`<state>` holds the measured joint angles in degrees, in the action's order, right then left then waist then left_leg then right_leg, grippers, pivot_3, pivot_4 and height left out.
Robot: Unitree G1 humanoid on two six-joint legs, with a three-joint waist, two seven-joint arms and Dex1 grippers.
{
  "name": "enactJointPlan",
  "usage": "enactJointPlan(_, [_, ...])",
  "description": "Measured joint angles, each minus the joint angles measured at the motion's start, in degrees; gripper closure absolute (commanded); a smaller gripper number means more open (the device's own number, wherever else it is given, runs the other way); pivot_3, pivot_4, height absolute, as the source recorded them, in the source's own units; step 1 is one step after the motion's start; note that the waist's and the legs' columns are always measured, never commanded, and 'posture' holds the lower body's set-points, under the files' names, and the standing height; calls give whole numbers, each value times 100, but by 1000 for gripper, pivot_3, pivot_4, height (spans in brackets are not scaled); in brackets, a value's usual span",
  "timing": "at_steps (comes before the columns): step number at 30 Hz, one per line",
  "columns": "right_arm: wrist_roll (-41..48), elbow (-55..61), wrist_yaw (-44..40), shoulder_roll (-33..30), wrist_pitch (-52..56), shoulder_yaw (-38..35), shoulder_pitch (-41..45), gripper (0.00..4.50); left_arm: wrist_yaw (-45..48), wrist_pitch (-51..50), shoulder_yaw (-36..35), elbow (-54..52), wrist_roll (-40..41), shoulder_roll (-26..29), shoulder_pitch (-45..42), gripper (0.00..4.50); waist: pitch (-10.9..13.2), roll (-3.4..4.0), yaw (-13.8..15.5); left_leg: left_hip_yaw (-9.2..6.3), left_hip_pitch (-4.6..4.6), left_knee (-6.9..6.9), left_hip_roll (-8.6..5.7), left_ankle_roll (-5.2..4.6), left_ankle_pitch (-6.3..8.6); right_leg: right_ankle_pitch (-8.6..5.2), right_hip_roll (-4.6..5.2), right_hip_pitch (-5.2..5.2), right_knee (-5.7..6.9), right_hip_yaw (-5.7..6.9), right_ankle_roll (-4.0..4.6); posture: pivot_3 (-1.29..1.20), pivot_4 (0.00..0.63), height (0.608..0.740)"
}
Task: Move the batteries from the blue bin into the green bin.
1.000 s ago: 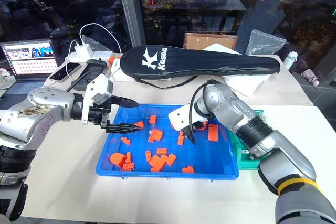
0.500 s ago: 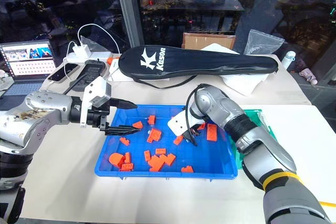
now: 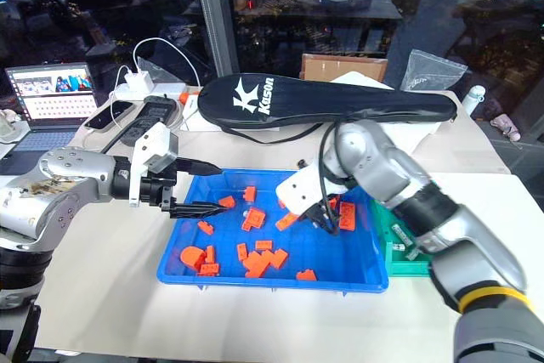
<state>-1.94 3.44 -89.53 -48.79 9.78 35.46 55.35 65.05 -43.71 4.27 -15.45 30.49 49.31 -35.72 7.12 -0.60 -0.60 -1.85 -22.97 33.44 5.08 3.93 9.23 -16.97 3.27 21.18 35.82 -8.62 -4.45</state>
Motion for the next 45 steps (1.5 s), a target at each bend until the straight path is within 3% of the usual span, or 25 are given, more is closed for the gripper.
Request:
enactJointPlan(6, [-297, 926, 144, -527, 559, -55, -1306, 4038, 226, 250, 264, 377, -137, -146, -257, 0, 1, 0, -20, 0, -9, 5, -1, -1, 0, -9, -1, 11, 3, -1, -10, 0, 150, 737])
enactJointPlan(8, [-433, 1162, 149, -615, 605, -43, -1505, 3021, 321, 333, 355, 470, -167, -177, -300, 0, 1, 2, -50, 0, -9, 10, -1, -3, 1, -9, -2, 11, 6, -2, -11, 0, 150, 737])
enactJointPlan(12, [-576, 1399, 185, -618, 743, -76, -1534, 1803, 438, 436, 452, 594, -239, -239, -411, 0, 1, 1, -53, -1, -8, 19, 0, -3, 2, -10, -3, 8, 7, -2, -11, 0, 150, 737])
enactJointPlan(15, [-477, 1437, 161, -561, 909, -278, -1475, 636, 504, 512, 457, 694, -319, -245, -450, 0, 2, 1, -34, -1, -13, 25, 0, -3, 2, -10, -2, 8, 6, -2, -12, 0, 150, 737])
enactJointPlan(16, [-437, 1363, 200, -456, 938, -338, -1350, 457, 521, 516, 457, 732, -333, -244, -449, 0, 2, 1, -35, -1, -12, 25, 0, -3, 2, -10, -2, 8, 6, -1, -11, 0, 150, 737])
enactJointPlan(23, [-338, -127, 1544, 1132, 1694, -1108, -372, 457, 505, 481, 423, 609, -334, -249, -377, 0, 2, -1, -55, -4, -15, 25, 0, -5, 3, 5, -3, 5, 14, 0, 14, 0, 150, 737])
enactJointPlan(38, [-591, -1889, 2356, 1858, 2099, -931, -460, 457, 316, 225, 190, 268, -245, -133, -143, 0, 2, -1, -48, -4, -22, 23, -4, -6, 3, 0, -6, 9, 14, 1, 6, 0, 150, 737])
enactJointPlan(43, [-686, -2174, 2452, 1995, 2061, -867, -526, 1794, 314, 202, 164, 274, -193, -130, -147, 0, 3, -1, -42, -4, -22, 24, -4, -6, 3, -5, -5, 7, 13, 1, -2, 0, 150, 737])
enactJointPlan(45, [-667, -2175, 2429, 2007, 2057, -826, -669, 2561, 314, 196, 132, 291, -182, -122, -159, 0, 3, -1, -36, -4, -24, 25, -4, -6, 3, -5, -5, 7, 12, 1, -2, 0, 150, 737])
